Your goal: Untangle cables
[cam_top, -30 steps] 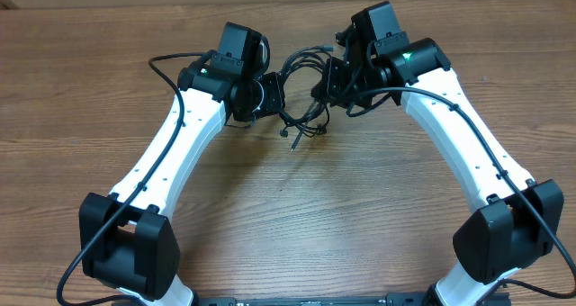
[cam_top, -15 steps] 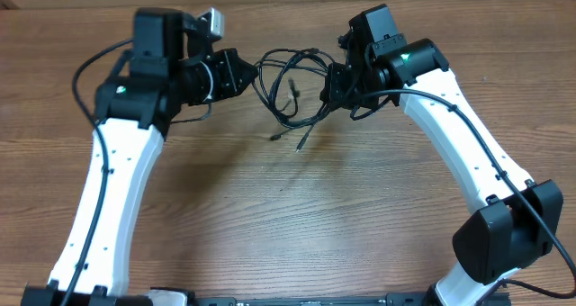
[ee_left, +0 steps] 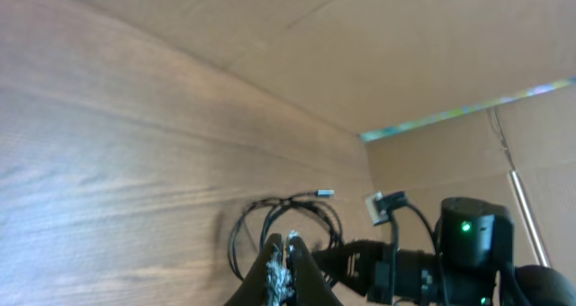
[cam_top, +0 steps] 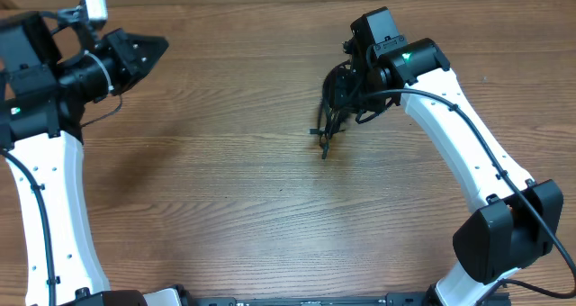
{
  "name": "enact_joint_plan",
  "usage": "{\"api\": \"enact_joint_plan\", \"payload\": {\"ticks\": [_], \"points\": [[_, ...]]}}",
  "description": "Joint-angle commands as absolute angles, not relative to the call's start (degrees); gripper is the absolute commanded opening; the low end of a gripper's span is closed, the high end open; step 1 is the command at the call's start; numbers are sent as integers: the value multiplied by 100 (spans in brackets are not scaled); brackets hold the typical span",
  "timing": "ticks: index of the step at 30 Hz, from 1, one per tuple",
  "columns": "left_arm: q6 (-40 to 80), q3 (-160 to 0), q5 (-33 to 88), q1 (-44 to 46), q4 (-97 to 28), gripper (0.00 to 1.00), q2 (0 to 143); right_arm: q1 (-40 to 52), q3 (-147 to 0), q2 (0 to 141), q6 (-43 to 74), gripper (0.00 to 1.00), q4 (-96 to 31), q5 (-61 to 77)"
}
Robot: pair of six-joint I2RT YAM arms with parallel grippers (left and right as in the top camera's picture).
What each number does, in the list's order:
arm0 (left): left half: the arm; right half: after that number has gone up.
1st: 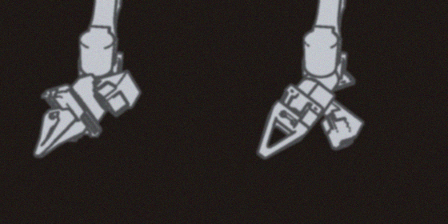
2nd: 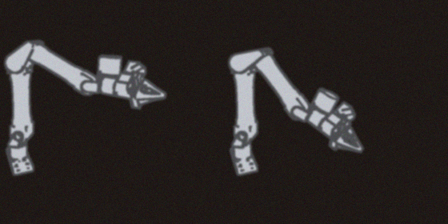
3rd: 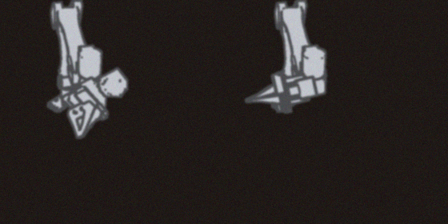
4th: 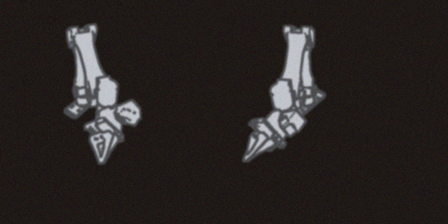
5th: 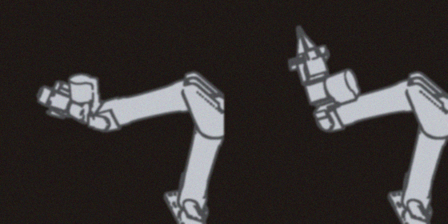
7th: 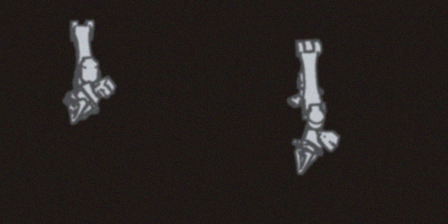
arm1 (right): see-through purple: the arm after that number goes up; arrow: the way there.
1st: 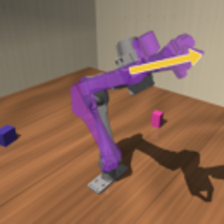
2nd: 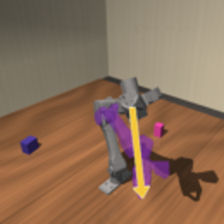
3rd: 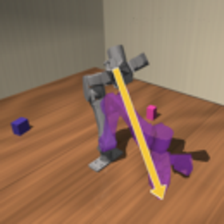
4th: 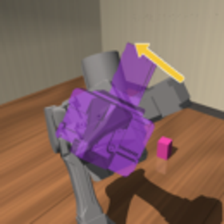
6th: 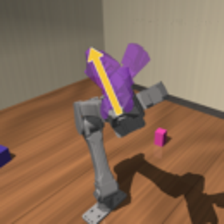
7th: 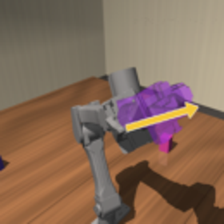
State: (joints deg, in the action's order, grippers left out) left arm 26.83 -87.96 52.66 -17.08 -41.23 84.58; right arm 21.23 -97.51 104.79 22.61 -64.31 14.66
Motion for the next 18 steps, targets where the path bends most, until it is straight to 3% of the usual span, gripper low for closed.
{"api": "enact_joint_plan", "payload": {"ticks": [1, 7, 12, 14, 18], "points": [[1929, -8941, 5422, -1494, -4567, 6, 8283, 2093, -9859, 10466, 2228, 4, -6368, 1671], [1273, -8938, 4143, -622, -5594, 20, 8291, 2053, -9876, 10447, 2043, 4, -5872, 2930], [784, -8938, 3931, -108, -5791, 31, 8315, 1691, -9876, 10442, 1278, 4, -5192, 5601], [788, -8938, 3684, -71, -5848, 33, 8315, 1330, -9876, 10442, 1037, 4, -4768, 7299], [790, -8938, 3465, -71, -5843, 39, 8315, 869, -9876, 10442, 1203, 4, -4174, 8844]]}}
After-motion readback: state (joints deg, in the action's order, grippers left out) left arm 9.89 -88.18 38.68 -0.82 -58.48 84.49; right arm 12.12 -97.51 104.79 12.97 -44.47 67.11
